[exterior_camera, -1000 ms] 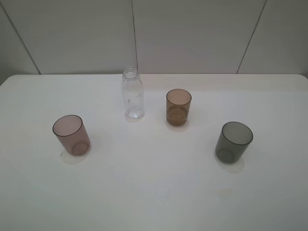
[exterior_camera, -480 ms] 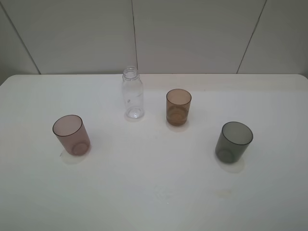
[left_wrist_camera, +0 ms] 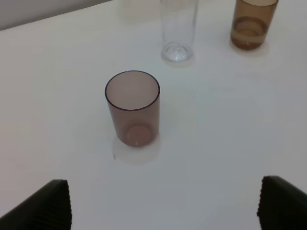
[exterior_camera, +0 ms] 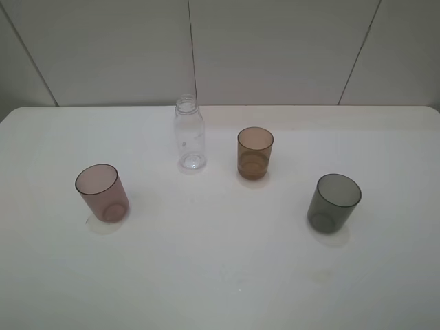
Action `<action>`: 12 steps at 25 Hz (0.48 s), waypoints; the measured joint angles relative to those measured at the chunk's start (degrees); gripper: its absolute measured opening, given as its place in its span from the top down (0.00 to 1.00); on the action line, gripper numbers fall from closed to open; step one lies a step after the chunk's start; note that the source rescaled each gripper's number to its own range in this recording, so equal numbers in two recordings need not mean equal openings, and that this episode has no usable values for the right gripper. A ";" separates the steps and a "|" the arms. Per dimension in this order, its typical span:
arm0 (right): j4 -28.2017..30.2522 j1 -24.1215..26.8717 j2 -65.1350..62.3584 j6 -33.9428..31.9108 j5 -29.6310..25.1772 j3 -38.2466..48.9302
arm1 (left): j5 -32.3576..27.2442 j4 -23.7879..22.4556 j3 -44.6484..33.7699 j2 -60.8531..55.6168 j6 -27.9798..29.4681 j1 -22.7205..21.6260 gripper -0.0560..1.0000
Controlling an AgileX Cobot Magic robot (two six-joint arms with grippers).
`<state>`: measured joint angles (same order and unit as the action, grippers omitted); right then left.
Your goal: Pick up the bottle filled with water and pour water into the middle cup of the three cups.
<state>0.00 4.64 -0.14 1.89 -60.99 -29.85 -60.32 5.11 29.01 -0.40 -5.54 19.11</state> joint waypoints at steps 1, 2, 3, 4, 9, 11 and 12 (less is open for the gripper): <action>0.00 0.00 0.00 0.00 0.00 0.00 | -0.05 0.05 0.00 0.00 0.00 -1.31 0.00; 0.00 0.00 0.00 0.00 0.00 0.00 | -0.04 0.05 0.00 0.00 0.00 -2.47 0.00; 0.00 0.00 0.00 0.00 0.00 0.00 | -0.04 0.05 0.00 0.00 0.00 -4.09 0.00; 0.00 0.00 0.00 0.00 0.00 0.00 | -0.04 0.05 0.00 0.00 0.00 -5.88 0.00; 0.00 0.00 0.00 0.00 0.00 0.00 | -0.04 0.05 0.00 0.00 0.00 -13.63 0.00; 0.00 0.00 0.00 0.00 0.00 0.00 | -0.04 0.01 0.00 0.00 0.00 -15.17 0.00; 0.00 0.00 0.00 0.00 0.00 0.00 | -0.04 0.01 0.00 0.00 0.00 -15.55 0.00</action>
<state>0.00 4.64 -0.14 1.89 -60.99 -29.85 -60.36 5.12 29.01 -0.40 -5.54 3.56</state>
